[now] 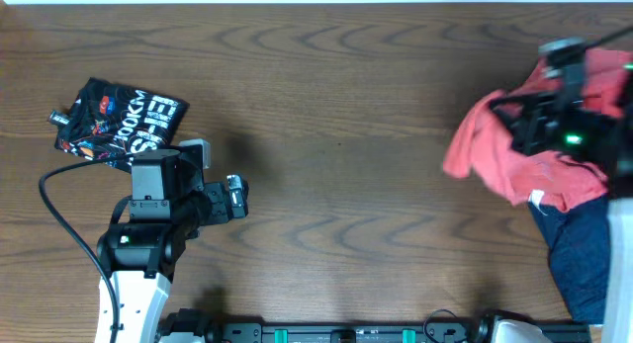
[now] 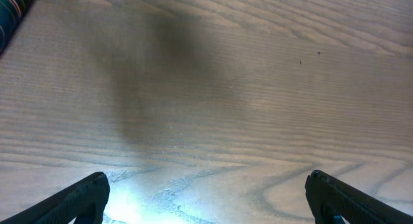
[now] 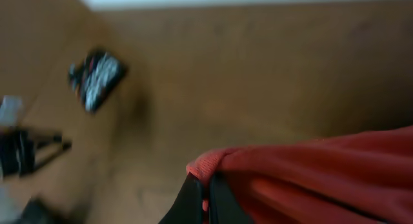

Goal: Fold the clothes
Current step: 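Reach the right gripper into the clothes pile and grasp the orange-red shirt, then pull the orange-red shirt leftward onto the table center with the right gripper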

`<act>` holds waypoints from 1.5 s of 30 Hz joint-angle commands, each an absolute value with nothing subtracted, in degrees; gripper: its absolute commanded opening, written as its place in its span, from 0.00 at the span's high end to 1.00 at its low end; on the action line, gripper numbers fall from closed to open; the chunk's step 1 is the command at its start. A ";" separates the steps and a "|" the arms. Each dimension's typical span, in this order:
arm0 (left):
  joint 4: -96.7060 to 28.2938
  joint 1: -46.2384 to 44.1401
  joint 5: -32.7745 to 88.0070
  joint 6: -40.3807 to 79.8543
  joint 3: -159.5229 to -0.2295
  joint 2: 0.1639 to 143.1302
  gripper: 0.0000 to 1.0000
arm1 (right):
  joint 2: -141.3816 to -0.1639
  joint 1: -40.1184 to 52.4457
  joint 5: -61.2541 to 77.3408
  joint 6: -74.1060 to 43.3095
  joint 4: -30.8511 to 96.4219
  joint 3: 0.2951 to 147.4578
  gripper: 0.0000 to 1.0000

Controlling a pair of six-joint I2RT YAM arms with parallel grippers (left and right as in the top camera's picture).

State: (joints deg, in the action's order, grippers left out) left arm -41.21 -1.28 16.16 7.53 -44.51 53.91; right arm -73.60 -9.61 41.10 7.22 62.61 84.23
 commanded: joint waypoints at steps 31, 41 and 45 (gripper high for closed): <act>-31.94 -5.63 19.05 16.01 -45.60 58.54 0.02 | -89.10 18.20 -1.08 -21.19 39.46 73.87 0.01; -19.20 -19.70 19.07 30.98 -45.60 77.43 0.02 | -83.83 0.97 -1.13 -20.45 57.34 73.87 0.01; -16.69 -24.34 19.09 44.66 -45.60 84.90 0.02 | -83.85 -3.84 -1.10 -20.47 61.32 73.84 0.01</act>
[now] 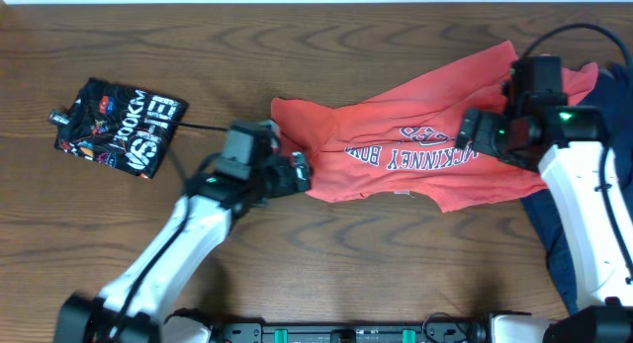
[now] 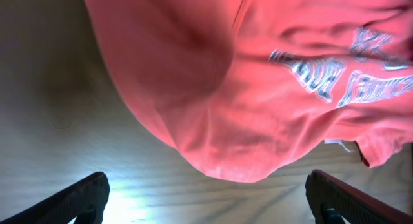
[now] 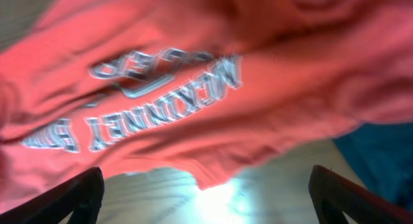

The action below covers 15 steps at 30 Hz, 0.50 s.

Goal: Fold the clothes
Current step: 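Pull the orange-red shirt leftward onto the table center with the right gripper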

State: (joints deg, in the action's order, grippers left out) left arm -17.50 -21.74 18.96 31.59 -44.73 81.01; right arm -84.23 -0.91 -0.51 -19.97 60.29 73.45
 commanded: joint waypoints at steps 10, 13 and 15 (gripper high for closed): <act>-4.32 -33.47 18.11 54.72 -45.60 96.88 0.31 | -83.85 -7.22 -1.08 -20.45 63.33 73.84 0.01; 1.98 -32.75 14.92 53.15 -45.60 97.65 0.66 | -83.85 -7.22 -1.08 -20.45 63.81 73.84 0.01; 5.87 -31.38 13.56 49.39 -45.63 97.49 0.94 | -83.85 -7.22 -1.10 -20.05 64.27 73.82 0.01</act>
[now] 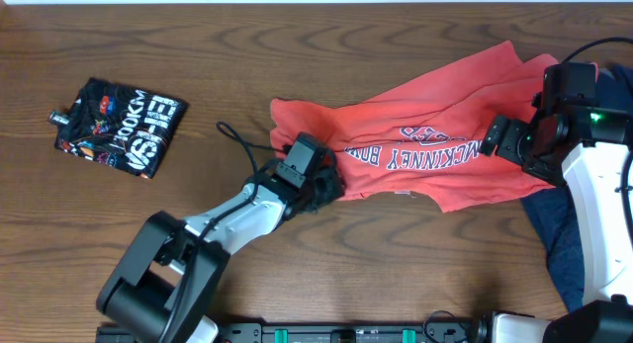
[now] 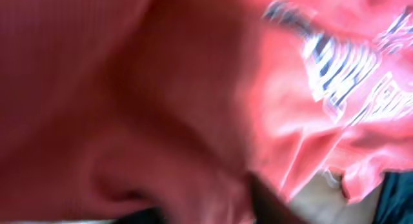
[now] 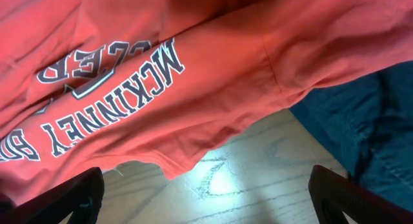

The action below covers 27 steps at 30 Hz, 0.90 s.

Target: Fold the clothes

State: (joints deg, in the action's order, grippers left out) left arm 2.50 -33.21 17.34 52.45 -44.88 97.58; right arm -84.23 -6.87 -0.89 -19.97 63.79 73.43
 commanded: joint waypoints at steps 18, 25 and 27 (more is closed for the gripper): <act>-5.21 2.00 13.58 25.08 -66.72 90.96 0.14 | -83.85 -7.18 -1.04 -20.10 65.41 73.80 0.01; -28.80 -0.32 25.21 26.57 -66.98 90.98 0.02 | -83.85 -7.16 -1.06 -20.08 65.43 73.80 0.01; -34.24 -3.25 27.88 27.33 -66.81 90.98 0.02 | -83.85 -7.16 -1.06 -20.08 65.43 73.80 0.01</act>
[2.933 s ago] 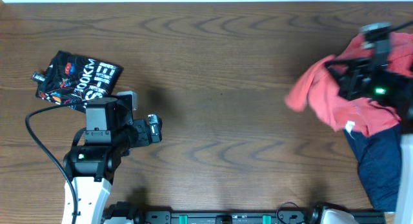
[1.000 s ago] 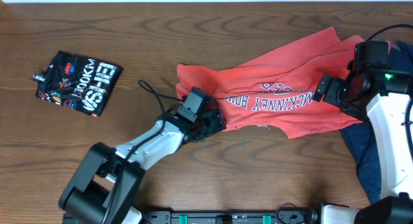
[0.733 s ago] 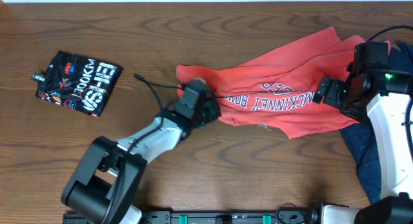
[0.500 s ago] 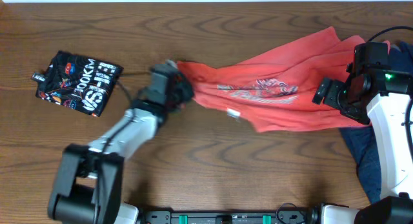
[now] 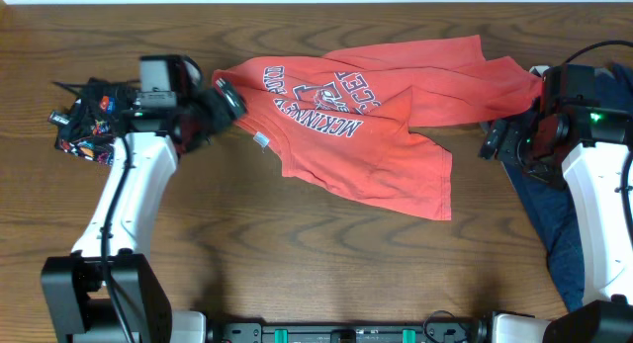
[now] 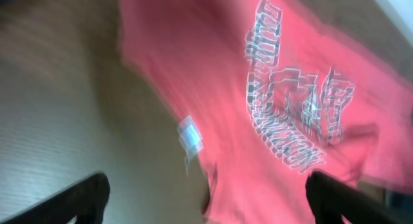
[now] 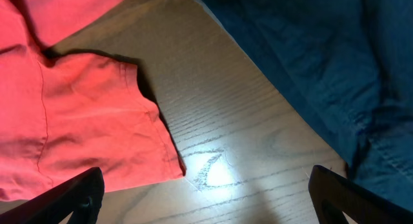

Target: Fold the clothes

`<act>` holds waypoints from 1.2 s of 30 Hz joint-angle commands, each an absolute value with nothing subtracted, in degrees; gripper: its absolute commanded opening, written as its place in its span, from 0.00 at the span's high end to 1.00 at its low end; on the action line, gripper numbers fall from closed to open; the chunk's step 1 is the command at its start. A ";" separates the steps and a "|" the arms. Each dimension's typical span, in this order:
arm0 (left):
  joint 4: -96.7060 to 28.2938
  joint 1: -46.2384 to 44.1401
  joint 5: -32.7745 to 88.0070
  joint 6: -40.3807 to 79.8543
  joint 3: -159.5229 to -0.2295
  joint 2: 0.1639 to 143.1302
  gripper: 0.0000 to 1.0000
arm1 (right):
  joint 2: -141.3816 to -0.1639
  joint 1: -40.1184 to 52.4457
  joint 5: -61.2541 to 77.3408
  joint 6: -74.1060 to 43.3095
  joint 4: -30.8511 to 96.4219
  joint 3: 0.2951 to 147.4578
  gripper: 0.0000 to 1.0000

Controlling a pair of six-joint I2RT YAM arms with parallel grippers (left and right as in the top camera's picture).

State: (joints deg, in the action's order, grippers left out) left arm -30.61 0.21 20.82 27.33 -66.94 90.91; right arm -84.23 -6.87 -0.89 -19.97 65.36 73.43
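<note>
A red T-shirt (image 5: 366,135) with a grey-and-white print lies spread, print up, across the far middle of the table. My left gripper (image 5: 226,94) is open at the shirt's left corner. In the blurred left wrist view (image 6: 206,201) nothing is between its fingers, and the shirt (image 6: 277,95) and its white label lie below. My right gripper (image 5: 492,143) hangs open at the shirt's right end. The right wrist view (image 7: 206,201) has it over bare wood, with a red sleeve (image 7: 84,133) just to the left.
A folded black printed garment (image 5: 119,121) lies at the far left, partly under my left arm. A dark blue garment (image 5: 569,249) lies along the right edge and shows again in the right wrist view (image 7: 322,69). The wooden table (image 5: 297,264) shows bare in front.
The red shirt now lies further left and more spread, print upward. My left gripper, then buried in the shirt's lower left edge mid-table, is now open at the far left. The right gripper barely moved.
First my right gripper held the red shirt bunched at the right while the left hung open over bare wood. Then the shirt lay stretched across the middle with both grippers open. The left then pressed into its lower edge. Now the shirt lies leftward, both grippers open.
</note>
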 commanded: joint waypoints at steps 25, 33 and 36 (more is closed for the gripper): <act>-9.19 -46.26 21.56 69.28 -58.96 107.94 0.02 | -83.85 -7.18 -1.06 -20.10 66.92 73.80 0.01; -0.84 -46.57 12.36 70.37 -58.98 113.97 0.28 | -83.85 -7.18 -1.04 -20.12 67.57 73.80 0.01; 3.49 -46.37 12.32 70.35 -58.98 114.85 0.64 | -83.85 -7.18 -1.06 -20.12 67.55 73.80 0.01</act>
